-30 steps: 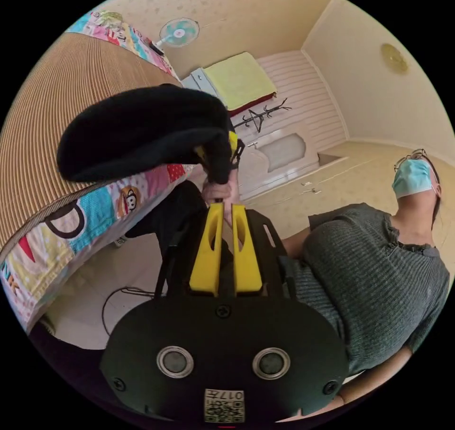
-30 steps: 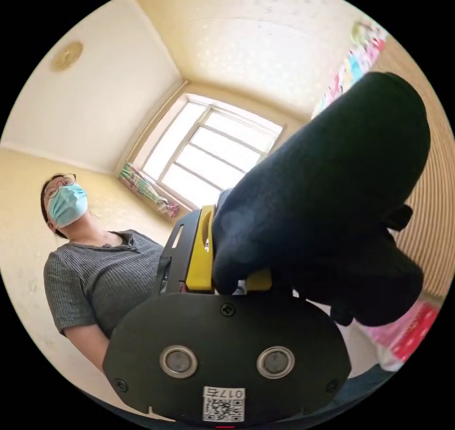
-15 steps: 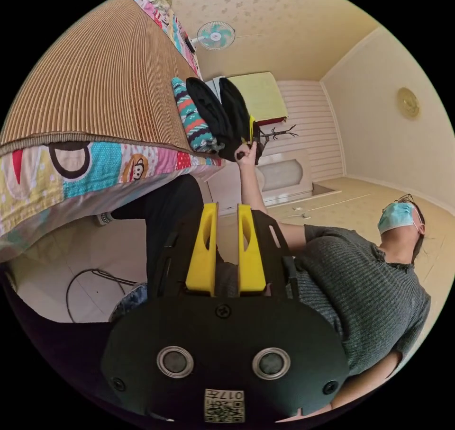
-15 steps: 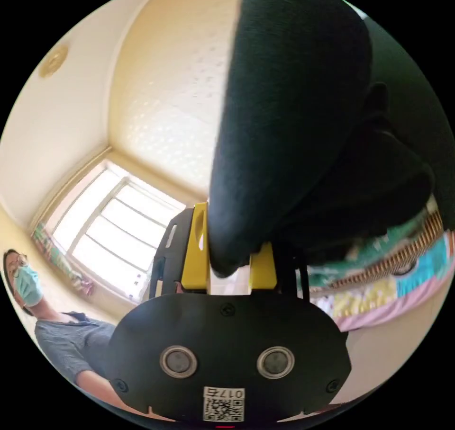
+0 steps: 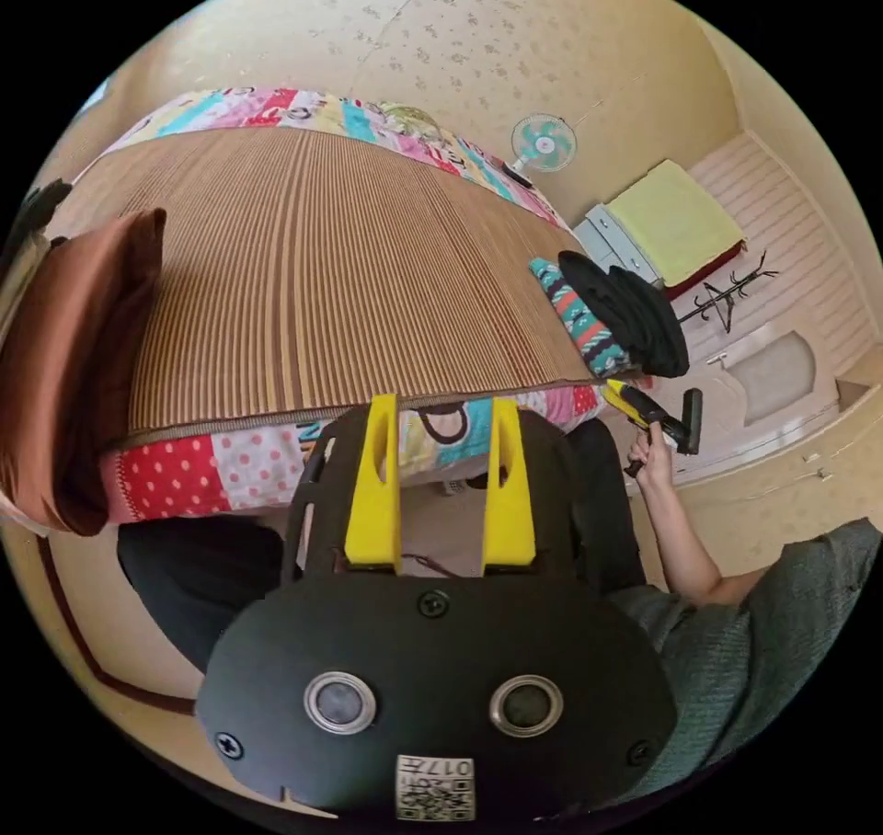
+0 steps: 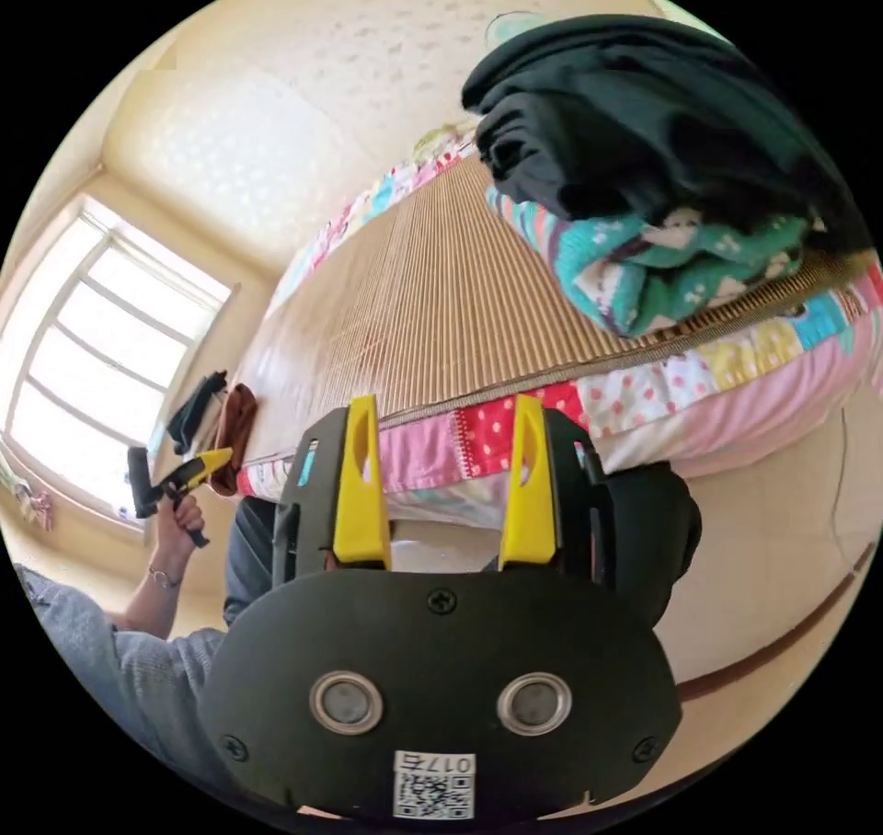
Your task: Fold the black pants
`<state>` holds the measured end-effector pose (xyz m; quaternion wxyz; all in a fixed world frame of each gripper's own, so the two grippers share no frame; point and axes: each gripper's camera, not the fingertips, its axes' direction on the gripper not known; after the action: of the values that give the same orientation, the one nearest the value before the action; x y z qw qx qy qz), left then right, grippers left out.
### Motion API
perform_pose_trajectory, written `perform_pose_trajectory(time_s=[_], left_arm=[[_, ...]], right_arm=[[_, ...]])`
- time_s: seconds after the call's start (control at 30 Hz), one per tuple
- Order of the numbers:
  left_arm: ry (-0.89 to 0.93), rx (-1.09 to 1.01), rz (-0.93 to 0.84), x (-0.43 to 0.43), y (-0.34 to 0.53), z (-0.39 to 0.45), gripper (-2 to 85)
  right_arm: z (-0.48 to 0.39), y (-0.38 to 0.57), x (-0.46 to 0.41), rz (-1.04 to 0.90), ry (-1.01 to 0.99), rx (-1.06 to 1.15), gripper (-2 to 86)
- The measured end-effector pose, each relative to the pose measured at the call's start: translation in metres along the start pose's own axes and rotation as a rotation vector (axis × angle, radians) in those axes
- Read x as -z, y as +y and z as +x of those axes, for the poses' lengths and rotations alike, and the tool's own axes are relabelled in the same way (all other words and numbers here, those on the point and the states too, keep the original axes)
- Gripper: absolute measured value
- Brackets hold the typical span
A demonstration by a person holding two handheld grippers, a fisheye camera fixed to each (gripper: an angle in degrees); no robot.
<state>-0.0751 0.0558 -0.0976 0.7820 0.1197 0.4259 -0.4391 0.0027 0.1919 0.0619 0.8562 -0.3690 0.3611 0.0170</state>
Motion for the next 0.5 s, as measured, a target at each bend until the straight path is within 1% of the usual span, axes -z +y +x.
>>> perform_pose_trajectory(time_s=[0.03, 0.1, 0.13, 0.2, 0.3, 0.37, 0.4, 0.43, 0.5], left_arm=[[-0.035, 0.004, 0.007, -0.007, -0.008, 0.001, 20.4], [-0.167, 0.009, 0.032, -0.045, -0.037, 0.004, 27.1], [-0.2, 0.013, 0.027, -0.056, -0.043, 0.004, 28.2], [-0.301, 0.096, -0.057, -0.103, -0.068, 0.001, 31.2], [-0.393, 0.201, -0.126, -0.149, -0.084, -0.002, 34.9], [-0.437, 0.226, -0.145, -0.172, -0.086, -0.001, 35.9], [-0.493, 0.211, -0.126, -0.183, -0.085, 0.004, 36.4], [-0.5, 0.198, -0.112, -0.187, -0.083, 0.007, 36.7], [-0.506, 0.2, -0.044, -0.194, -0.07, 0.009, 37.8]], right_arm=[[-0.015, -0.011, -0.009, -0.014, 0.013, 0.025, 23.1], [-0.072, -0.053, -0.046, -0.021, 0.086, 0.126, 25.4], [-0.086, -0.064, -0.057, -0.03, 0.11, 0.149, 26.0], [-0.13, -0.114, -0.111, -0.155, 0.152, 0.199, 31.5], [-0.17, -0.161, -0.167, -0.26, 0.184, 0.201, 35.5], [-0.189, -0.174, -0.192, -0.261, 0.223, 0.183, 36.2], [-0.2, -0.179, -0.207, -0.255, 0.27, 0.159, 36.7], [-0.207, -0.18, -0.213, -0.242, 0.303, 0.155, 37.0], [-0.233, -0.179, -0.238, -0.204, 0.432, 0.129, 37.5]])
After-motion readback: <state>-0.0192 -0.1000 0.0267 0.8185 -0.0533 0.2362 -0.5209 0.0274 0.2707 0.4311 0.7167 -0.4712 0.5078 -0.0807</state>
